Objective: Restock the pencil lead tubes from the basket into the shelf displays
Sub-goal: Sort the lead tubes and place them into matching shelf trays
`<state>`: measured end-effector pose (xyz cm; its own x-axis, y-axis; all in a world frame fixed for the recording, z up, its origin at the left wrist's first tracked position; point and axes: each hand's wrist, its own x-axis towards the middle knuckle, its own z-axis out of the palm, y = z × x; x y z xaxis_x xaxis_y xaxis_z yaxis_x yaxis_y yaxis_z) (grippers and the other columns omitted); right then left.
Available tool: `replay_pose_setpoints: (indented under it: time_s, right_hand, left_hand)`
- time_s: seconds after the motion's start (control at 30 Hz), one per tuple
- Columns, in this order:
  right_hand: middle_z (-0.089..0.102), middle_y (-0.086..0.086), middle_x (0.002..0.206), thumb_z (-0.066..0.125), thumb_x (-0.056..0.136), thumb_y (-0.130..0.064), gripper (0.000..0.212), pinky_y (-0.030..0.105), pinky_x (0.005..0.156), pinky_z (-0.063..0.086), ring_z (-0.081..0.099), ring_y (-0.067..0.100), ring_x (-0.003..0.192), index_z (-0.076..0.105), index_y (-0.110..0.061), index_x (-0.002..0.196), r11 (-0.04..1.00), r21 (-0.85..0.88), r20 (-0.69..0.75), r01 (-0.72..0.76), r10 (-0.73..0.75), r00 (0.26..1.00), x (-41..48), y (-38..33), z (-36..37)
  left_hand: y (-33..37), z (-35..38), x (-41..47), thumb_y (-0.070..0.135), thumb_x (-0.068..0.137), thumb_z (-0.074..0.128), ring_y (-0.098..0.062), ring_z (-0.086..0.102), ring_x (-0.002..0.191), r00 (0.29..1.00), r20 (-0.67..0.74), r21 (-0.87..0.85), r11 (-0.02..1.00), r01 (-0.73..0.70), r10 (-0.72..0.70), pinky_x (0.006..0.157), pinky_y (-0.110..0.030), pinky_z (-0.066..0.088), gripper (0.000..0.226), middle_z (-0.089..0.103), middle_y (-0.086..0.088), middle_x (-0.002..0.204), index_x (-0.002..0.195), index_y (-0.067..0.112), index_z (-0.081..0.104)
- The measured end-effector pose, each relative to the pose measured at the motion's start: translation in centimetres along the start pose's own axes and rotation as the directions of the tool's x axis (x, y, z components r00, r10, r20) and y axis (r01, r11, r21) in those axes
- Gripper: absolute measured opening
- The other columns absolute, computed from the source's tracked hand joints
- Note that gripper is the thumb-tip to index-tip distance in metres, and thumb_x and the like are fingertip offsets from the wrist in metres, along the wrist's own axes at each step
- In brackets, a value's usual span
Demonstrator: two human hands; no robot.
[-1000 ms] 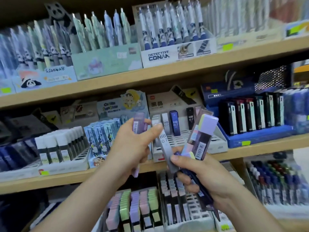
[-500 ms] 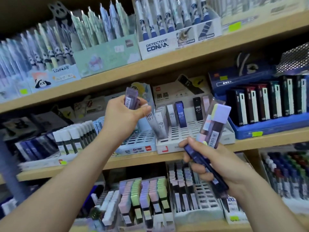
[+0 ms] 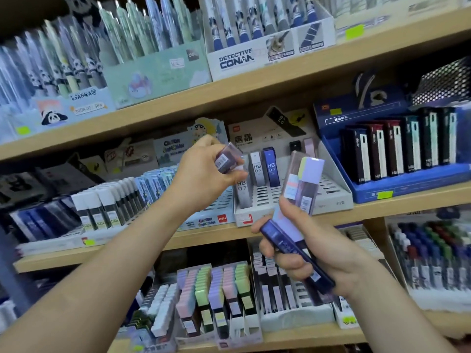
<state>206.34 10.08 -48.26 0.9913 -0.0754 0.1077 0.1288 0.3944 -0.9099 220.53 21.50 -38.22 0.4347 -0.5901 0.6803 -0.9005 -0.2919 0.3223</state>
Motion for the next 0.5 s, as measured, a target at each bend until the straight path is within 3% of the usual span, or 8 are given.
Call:
replay_pose_setpoints:
  time_s: [0.13, 0.2, 0.27, 0.37, 0.5]
  right_hand:
    - [0.060, 0.013, 0.071, 0.062, 0.079, -0.052, 0.049, 0.015, 0.033, 0.028, 0.039, 0.009, 0.040, 0.072, -0.007, 0.097, 0.999, -0.039, 0.027, -0.034, 0.035, 0.999, 0.2, 0.6, 0.4]
    - [0.060, 0.014, 0.071, 0.061, 0.082, -0.050, 0.047, 0.015, 0.034, 0.029, 0.039, 0.009, 0.041, 0.073, -0.007, 0.098, 0.996, -0.071, 0.053, -0.052, 0.056, 0.997, 0.2, 0.6, 0.5]
    - [0.060, 0.014, 0.073, 0.062, 0.082, -0.051, 0.047, 0.016, 0.035, 0.029, 0.039, 0.009, 0.042, 0.074, -0.008, 0.098, 0.992, -0.105, 0.088, -0.068, 0.077, 0.993, 0.2, 0.6, 0.6]
    - [0.060, 0.014, 0.074, 0.063, 0.080, -0.053, 0.050, 0.016, 0.036, 0.030, 0.041, 0.009, 0.043, 0.073, -0.009, 0.103, 0.987, -0.138, 0.155, -0.079, 0.100, 0.983, 0.3, 0.7, 0.6]
    - [0.063, 0.017, 0.088, 0.049, 0.091, -0.056, 0.056, 0.015, 0.036, 0.030, 0.040, 0.007, 0.042, 0.062, -0.015, 0.127, 1.000, -0.021, 0.202, 0.012, -0.007, 0.979, 0.4, 0.8, 0.3]
  left_hand:
    - [0.1, -0.1, -1.3, 0.035, 0.077, 0.079, -0.015, 0.063, 0.085, 0.986, -0.055, 0.113, 0.982, -0.150, 0.157, 0.076, -0.041, 0.053, 0.017, 0.064, 0.004, 0.096, 0.083, 0.030, 0.063]
    - [1.4, -0.4, -2.1, 0.034, 0.081, 0.076, -0.010, 0.065, 0.072, 0.985, -0.121, -0.055, 0.990, -0.134, 0.126, 0.065, -0.034, 0.056, 0.014, 0.069, 0.008, 0.080, 0.081, 0.027, 0.064]
    - [3.0, -0.6, -2.5, 0.030, 0.081, 0.074, -0.002, 0.056, 0.052, 1.000, 0.008, -0.289, 0.957, -0.015, 0.018, 0.049, -0.022, 0.047, 0.012, 0.066, 0.011, 0.067, 0.086, 0.021, 0.069]
    - [3.9, -0.6, -2.6, 0.021, 0.080, 0.076, -0.003, 0.044, 0.042, 0.979, 0.205, -0.416, 0.904, 0.101, -0.015, 0.042, -0.017, 0.036, 0.017, 0.065, 0.002, 0.066, 0.093, 0.013, 0.069]
    - [3.1, -0.8, -3.0, 0.009, 0.076, 0.076, -0.009, 0.038, 0.039, 0.984, 0.137, -0.605, 0.777, 0.176, -0.116, 0.037, -0.018, 0.032, 0.014, 0.058, -0.003, 0.058, 0.087, 0.010, 0.067]
